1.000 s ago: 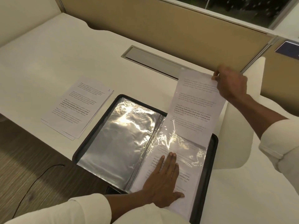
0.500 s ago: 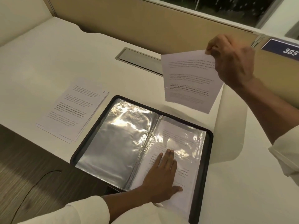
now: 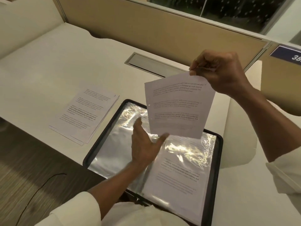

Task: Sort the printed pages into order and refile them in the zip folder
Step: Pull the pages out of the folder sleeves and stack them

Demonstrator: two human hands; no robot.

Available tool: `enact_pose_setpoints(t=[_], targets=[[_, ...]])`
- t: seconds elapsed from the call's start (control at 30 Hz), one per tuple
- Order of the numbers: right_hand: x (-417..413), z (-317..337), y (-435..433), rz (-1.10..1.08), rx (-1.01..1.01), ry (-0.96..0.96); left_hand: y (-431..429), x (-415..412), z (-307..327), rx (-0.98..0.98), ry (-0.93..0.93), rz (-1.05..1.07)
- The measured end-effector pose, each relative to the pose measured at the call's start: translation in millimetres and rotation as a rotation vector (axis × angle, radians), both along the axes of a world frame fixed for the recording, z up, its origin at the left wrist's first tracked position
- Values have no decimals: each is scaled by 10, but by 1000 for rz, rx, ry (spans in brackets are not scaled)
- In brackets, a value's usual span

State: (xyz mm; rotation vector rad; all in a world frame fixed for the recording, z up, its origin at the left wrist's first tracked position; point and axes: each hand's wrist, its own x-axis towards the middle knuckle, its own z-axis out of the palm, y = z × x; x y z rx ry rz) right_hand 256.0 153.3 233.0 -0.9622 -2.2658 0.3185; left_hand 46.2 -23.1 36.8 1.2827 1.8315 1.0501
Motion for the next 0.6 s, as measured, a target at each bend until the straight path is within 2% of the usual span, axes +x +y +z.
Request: enact_pose_setpoints(t=[0.2, 0.43, 0.5, 0.6], targets=[[-364, -71, 98, 3, -365, 227, 252, -628, 548, 110, -272, -25], [-786, -589, 187, -237, -679, 725, 305, -1237, 681, 64, -358, -7], [-945, -816, 150, -271, -823, 791, 327, -1441, 661, 37, -358, 10], [-1220, -1141, 55, -280, -974, 790, 374, -1773, 611, -22, -370, 22]])
